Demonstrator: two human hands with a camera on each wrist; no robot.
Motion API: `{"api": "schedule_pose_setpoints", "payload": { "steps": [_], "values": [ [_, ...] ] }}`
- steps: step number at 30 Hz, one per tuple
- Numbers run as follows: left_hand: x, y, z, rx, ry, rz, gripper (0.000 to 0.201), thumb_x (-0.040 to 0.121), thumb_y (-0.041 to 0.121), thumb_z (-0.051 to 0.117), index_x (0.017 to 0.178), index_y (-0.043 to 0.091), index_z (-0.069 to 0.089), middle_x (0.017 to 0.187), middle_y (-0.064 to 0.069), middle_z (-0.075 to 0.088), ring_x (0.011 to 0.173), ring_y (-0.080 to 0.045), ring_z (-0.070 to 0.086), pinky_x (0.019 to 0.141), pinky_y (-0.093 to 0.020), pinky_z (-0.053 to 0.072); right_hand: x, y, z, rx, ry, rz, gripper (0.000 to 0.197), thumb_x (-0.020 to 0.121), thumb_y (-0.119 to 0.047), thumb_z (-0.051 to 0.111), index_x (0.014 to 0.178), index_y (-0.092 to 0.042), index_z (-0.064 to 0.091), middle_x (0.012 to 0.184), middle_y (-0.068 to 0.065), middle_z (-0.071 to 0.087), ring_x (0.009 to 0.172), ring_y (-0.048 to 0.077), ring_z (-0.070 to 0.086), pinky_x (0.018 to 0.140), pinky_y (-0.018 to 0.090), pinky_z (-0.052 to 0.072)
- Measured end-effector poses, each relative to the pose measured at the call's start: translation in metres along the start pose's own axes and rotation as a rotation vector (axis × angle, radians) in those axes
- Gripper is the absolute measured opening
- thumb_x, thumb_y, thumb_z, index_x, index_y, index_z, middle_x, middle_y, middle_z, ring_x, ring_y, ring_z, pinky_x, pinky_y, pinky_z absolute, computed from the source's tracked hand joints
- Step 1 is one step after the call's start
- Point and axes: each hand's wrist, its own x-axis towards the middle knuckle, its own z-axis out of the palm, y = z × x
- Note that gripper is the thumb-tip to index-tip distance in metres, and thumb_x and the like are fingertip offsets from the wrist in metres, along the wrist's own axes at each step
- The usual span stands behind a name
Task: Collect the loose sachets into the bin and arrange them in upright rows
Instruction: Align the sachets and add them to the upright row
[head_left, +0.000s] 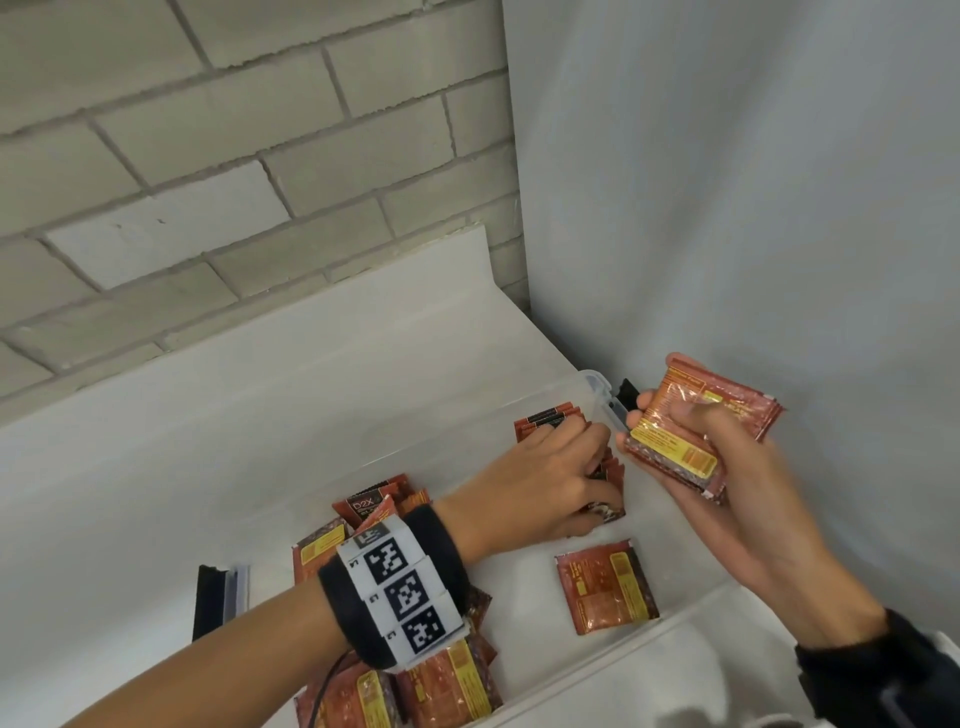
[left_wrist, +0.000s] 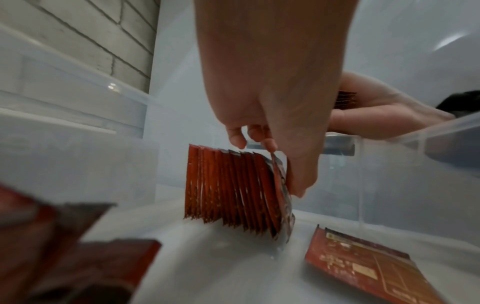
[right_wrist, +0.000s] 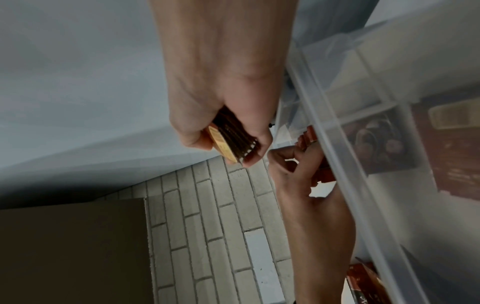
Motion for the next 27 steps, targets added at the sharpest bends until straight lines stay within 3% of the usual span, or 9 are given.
{"api": "schedule_pose_setpoints", "payload": {
  "steps": [4,6,9,12,14,16,18,21,27],
  "values": [
    [-0.001,0.001,-0.003,0.019,-0.015,-0.007,0.035,0.092,0.038,0.039,0.103,0.028,0.071,0.095,-0.002,0.046,0.091,-0.017,0.033,0.072,-0.027,0.028,-0.001,-0.002,0.002,-0.014,-0.003,-0.007,0.023,0.092,-0.004,0.047,0.097,-0.017,0.065,0.086,0.005,0.073,0.082,0.016,0.072,0.087,0.037,0.055],
    [-0.002,0.003,-0.004,0.039,-0.022,-0.005,0.039,0.093,0.04,0.035,0.105,0.03,0.07,0.097,-0.002,0.047,0.091,-0.016,0.032,0.073,-0.028,0.026,-0.001,-0.001,0.002,-0.022,0.008,-0.01,0.019,0.092,-0.005,0.049,0.099,-0.014,0.063,0.087,0.005,0.073,0.085,0.016,0.072,0.089,0.039,0.053],
    [-0.002,0.005,-0.007,0.022,-0.028,0.023,0.03,0.094,0.038,0.044,0.113,0.031,0.067,0.104,-0.004,0.048,0.094,-0.017,0.031,0.076,-0.028,0.025,-0.001,-0.001,0.002,-0.026,0.023,-0.012,0.015,0.091,-0.006,0.05,0.097,-0.01,0.062,0.085,0.004,0.073,0.084,0.016,0.072,0.09,0.039,0.052],
    [-0.001,0.009,-0.013,-0.11,-0.026,0.076,0.027,0.09,0.03,0.062,0.115,0.022,0.066,0.1,-0.003,0.044,0.092,-0.013,0.028,0.076,-0.024,0.025,-0.001,-0.002,0.002,-0.036,0.013,-0.006,0.02,0.092,-0.006,0.048,0.09,-0.013,0.067,0.083,0.004,0.072,0.081,0.017,0.072,0.089,0.037,0.052],
    [-0.001,0.013,-0.018,-0.226,-0.091,0.107,0.03,0.088,0.023,0.066,0.116,0.014,0.065,0.095,-0.002,0.043,0.09,-0.011,0.03,0.076,-0.022,0.032,-0.002,-0.003,0.002,-0.034,-0.01,-0.007,0.035,0.092,-0.005,0.047,0.078,-0.021,0.075,0.083,0.004,0.073,0.08,0.016,0.072,0.088,0.036,0.053],
    [-0.002,0.018,-0.018,-0.271,-0.189,0.155,0.034,0.084,0.012,0.067,0.118,0.008,0.064,0.097,-0.008,0.053,0.091,-0.018,0.04,0.076,-0.032,0.045,-0.003,-0.003,0.004,-0.032,-0.021,-0.012,0.042,0.092,-0.005,0.047,0.072,-0.027,0.077,0.083,0.004,0.073,0.08,0.015,0.072,0.089,0.038,0.053],
    [-0.004,0.023,-0.015,-0.267,-0.272,0.214,0.042,0.081,0.003,0.065,0.123,0.007,0.061,0.108,-0.014,0.058,0.096,-0.026,0.045,0.079,-0.041,0.047,-0.003,-0.003,0.004,-0.026,-0.015,-0.009,0.039,0.092,-0.006,0.048,0.075,-0.026,0.077,0.084,0.004,0.073,0.082,0.015,0.072,0.091,0.041,0.051],
    [-0.007,0.027,-0.003,-0.242,-0.313,0.285,0.052,0.08,-0.007,0.059,0.13,0.008,0.056,0.125,-0.017,0.056,0.103,-0.032,0.045,0.084,-0.044,0.045,-0.003,-0.003,0.003,-0.015,-0.002,-0.005,0.026,0.092,-0.006,0.049,0.089,-0.019,0.071,0.087,0.005,0.074,0.085,0.018,0.072,0.092,0.043,0.05],
    [-0.006,0.03,0.012,-0.173,-0.36,0.258,0.054,0.083,-0.001,0.064,0.134,0.006,0.049,0.109,-0.012,0.06,0.09,-0.024,0.038,0.079,-0.034,0.042,-0.003,-0.003,0.001,-0.025,-0.01,0.0,0.029,0.092,-0.006,0.048,0.088,-0.021,0.072,0.088,0.005,0.074,0.085,0.017,0.072,0.091,0.042,0.05]
  ]
}}
